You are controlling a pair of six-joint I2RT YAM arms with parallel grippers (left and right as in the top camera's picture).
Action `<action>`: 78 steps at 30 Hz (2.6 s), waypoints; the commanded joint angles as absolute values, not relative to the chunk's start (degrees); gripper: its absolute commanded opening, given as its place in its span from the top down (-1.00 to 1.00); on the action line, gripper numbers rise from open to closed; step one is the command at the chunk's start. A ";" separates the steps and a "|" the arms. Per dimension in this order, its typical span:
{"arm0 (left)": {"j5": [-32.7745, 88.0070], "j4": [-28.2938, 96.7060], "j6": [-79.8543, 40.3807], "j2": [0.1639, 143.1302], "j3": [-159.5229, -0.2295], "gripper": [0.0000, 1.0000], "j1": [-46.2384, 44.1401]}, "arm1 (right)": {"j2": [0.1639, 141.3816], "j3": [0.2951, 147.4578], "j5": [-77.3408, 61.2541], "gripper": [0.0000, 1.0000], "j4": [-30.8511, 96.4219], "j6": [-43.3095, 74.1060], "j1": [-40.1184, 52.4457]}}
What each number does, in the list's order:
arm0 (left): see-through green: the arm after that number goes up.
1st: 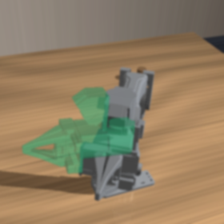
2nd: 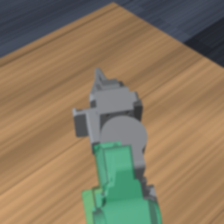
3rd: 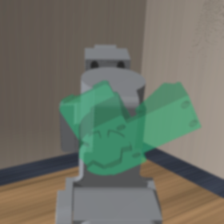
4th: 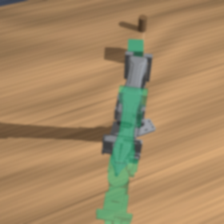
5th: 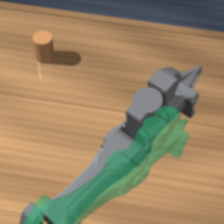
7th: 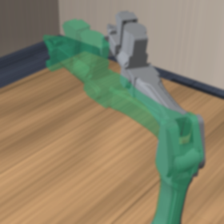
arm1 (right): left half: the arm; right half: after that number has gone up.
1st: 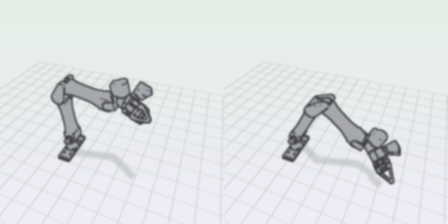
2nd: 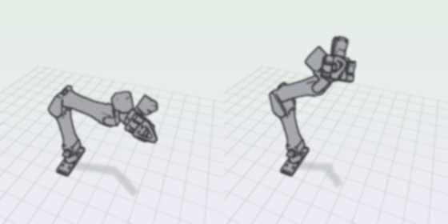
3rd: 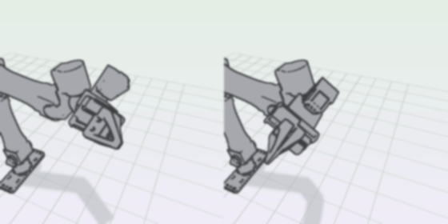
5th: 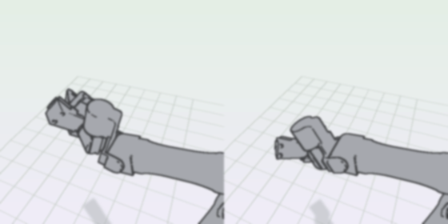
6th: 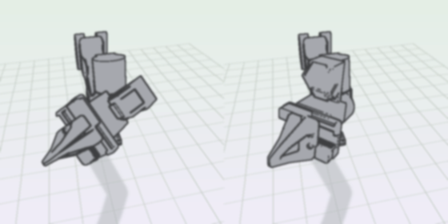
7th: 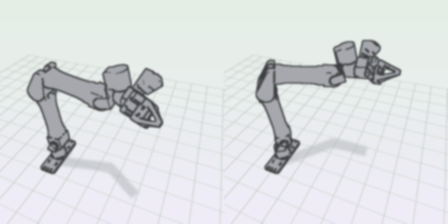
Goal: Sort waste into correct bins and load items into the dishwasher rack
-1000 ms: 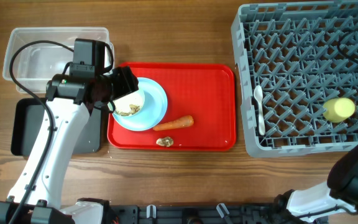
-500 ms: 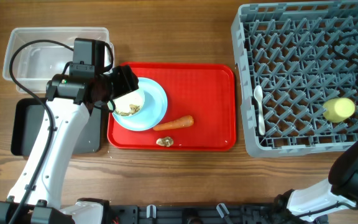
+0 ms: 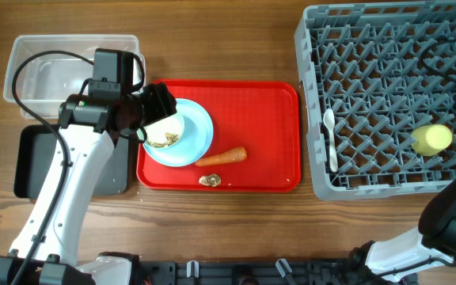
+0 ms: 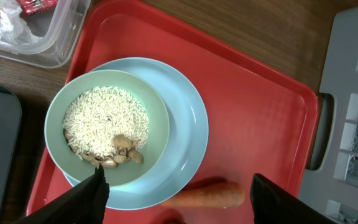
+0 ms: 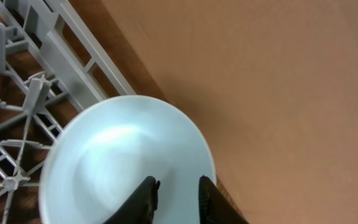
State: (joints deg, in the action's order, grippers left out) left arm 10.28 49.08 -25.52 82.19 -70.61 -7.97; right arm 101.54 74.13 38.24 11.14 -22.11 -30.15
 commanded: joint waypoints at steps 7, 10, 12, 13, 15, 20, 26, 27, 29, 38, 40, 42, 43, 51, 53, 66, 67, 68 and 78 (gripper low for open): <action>9.54 48.88 -24.43 82.63 -71.16 -0.49 -7.99 | 100.71 74.56 26.28 0.34 13.63 -14.20 -29.80; 9.54 48.88 -24.43 82.63 -71.16 -0.49 -7.99 | 98.24 74.59 19.68 0.24 14.22 -10.98 -29.82; 9.52 48.88 -24.43 82.63 -71.16 -0.49 -7.99 | 96.25 74.78 15.20 0.21 15.05 -9.04 -29.91; 9.54 48.90 -24.43 82.63 -71.16 -0.49 -7.99 | 95.22 74.78 13.45 0.20 15.49 -7.75 -30.00; 9.54 48.90 -24.43 82.63 -71.16 -0.49 -7.99 | 93.41 74.78 11.27 0.19 16.73 -3.18 -30.39; 9.54 48.93 -24.43 82.63 -71.16 -0.49 -7.99 | 90.89 74.78 6.13 0.19 22.90 13.93 -33.82; 9.52 48.93 -24.43 82.63 -71.16 -0.48 -7.99 | 90.56 74.78 -6.33 0.19 30.24 23.14 -41.74; 9.54 48.93 -24.43 82.63 -71.16 -0.49 -7.99 | 90.56 74.78 -7.31 0.19 30.85 23.24 -43.00; 9.54 48.93 -24.43 82.63 -71.16 -0.49 -7.99 | 90.56 74.78 -8.12 0.17 33.12 26.22 -46.06; 9.54 48.93 -24.45 82.63 -71.16 -0.49 -7.99 | 90.80 74.19 -5.72 0.17 38.02 30.72 -50.24; 9.54 48.95 -24.45 82.63 -71.16 -0.49 -7.99 | 91.20 74.15 -4.86 0.17 37.47 31.07 -50.24; 9.54 48.95 -24.45 82.63 -71.16 -0.49 -7.99 | 91.70 74.15 -4.67 0.17 36.93 31.05 -50.24; 9.54 48.95 -24.45 82.63 -71.16 -0.49 -7.99 | 92.07 74.15 -4.29 0.18 36.91 31.09 -50.22; 9.54 48.90 -24.45 82.63 -71.16 -0.49 -7.99 | 97.69 74.13 -3.42 0.18 35.73 31.70 -50.22; 9.54 48.93 -24.45 82.63 -71.16 -0.50 -7.99 | 98.59 74.13 -3.42 0.19 34.65 31.68 -50.22; 9.56 48.93 -24.88 82.63 -71.16 -0.50 -8.03 | 99.24 74.13 0.21 0.61 31.33 31.46 -50.22; 9.56 48.93 -24.88 82.63 -71.16 -0.50 -8.03 | 99.35 74.13 0.19 0.70 31.33 31.46 -50.22; 9.56 48.93 -24.88 82.63 -71.16 -0.50 -8.03 | 99.46 74.13 0.19 0.74 31.33 31.46 -50.22; 9.54 48.88 -24.88 82.63 -71.16 -0.50 -8.03 | 99.88 74.13 -0.03 0.27 33.93 31.44 -50.22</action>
State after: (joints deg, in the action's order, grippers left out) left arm 10.26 49.06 -25.54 82.19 -70.61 -7.97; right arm 98.48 74.28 -1.02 33.04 31.48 -50.19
